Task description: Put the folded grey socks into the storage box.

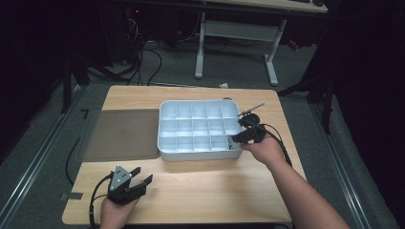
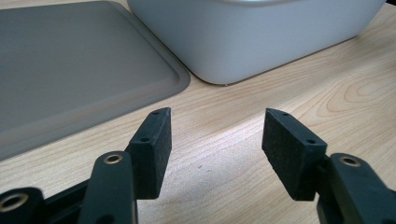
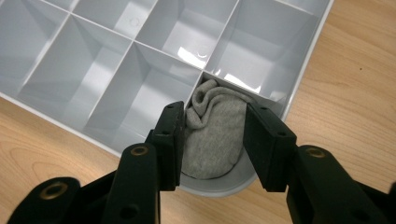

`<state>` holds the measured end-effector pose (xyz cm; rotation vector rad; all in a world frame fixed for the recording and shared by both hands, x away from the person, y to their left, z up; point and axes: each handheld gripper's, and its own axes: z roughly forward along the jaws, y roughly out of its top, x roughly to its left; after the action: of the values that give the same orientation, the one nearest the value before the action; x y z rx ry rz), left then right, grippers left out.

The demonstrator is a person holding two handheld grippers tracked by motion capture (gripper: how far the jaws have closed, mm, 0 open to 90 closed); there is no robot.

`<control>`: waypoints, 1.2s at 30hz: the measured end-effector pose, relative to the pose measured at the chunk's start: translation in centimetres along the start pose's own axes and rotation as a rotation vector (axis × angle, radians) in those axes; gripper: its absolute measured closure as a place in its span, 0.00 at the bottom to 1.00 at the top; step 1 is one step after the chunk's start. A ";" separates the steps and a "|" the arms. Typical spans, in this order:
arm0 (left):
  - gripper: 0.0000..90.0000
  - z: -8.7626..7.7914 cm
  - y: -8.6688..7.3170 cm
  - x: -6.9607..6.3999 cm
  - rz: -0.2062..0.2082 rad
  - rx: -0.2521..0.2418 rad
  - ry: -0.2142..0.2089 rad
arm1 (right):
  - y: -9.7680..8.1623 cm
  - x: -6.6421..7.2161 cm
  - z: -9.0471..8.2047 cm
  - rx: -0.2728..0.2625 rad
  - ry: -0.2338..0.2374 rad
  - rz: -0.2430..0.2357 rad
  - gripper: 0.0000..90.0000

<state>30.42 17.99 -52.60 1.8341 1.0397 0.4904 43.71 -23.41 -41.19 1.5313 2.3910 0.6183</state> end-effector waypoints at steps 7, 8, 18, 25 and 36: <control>0.48 0.0 0.0 0.0 0.000 -0.001 0.005 | -1.8 0.1 -0.4 -0.094 -0.016 -0.003 0.62; 0.48 0.0 0.0 0.0 0.002 -0.002 0.004 | -2.1 0.1 -0.5 -0.121 -0.018 -0.014 0.62; 0.46 -0.3 0.3 -0.2 0.024 -0.010 -0.006 | -5.6 0.3 -1.1 -0.292 0.035 0.027 0.56; 0.44 -0.3 0.4 -0.5 0.044 -0.014 -0.008 | -8.7 0.7 -0.8 -0.397 0.041 0.016 0.54; 0.42 -0.3 0.4 -1.4 0.066 -0.025 -0.006 | -13.8 1.2 0.7 -0.518 0.014 -0.043 0.55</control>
<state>29.62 16.91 -51.95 1.8510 0.9675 0.5342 32.41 -27.20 -48.20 1.2465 2.0391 1.1306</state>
